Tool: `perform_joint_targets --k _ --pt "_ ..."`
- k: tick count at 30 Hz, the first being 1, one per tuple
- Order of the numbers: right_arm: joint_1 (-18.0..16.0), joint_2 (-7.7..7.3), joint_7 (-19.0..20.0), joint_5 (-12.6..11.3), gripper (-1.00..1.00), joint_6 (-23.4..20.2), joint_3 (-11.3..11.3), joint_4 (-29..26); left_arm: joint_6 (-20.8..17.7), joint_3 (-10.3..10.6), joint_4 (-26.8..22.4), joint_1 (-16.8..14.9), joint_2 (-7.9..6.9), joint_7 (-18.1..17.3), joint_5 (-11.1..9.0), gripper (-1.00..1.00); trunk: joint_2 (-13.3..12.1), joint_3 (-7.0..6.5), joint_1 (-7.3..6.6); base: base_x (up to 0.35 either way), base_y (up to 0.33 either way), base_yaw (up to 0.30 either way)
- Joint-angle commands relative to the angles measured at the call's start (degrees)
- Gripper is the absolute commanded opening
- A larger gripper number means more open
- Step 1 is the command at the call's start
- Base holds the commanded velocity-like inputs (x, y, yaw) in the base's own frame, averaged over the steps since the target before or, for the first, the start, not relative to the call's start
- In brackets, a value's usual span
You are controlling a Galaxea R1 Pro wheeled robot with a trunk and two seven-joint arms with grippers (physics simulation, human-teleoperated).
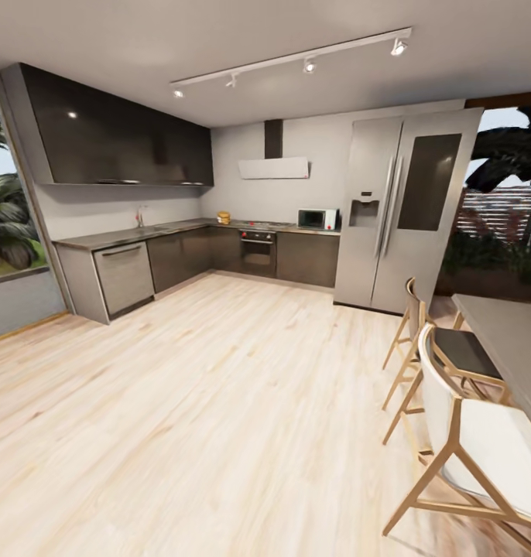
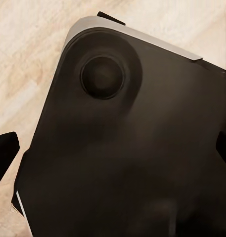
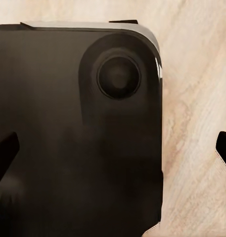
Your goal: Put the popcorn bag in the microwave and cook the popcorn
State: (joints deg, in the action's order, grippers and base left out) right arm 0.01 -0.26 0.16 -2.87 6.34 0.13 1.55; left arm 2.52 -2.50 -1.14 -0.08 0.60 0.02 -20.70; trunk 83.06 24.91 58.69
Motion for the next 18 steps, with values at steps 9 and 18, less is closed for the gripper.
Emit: perform_joint_targets --k 9,18 --pt "0.0 0.0 0.0 -0.3 1.0 0.4 0.0 0.1 0.1 -0.2 0.0 0.0 0.02 0.0 -0.1 1.0 0.0 0.04 0.04 0.324 0.0 0.0" --pt "0.0 0.0 0.0 -0.3 1.0 0.4 0.0 0.1 0.0 -0.2 0.0 0.0 0.02 -0.1 -0.1 1.0 0.0 0.04 0.04 0.325 0.0 0.0"
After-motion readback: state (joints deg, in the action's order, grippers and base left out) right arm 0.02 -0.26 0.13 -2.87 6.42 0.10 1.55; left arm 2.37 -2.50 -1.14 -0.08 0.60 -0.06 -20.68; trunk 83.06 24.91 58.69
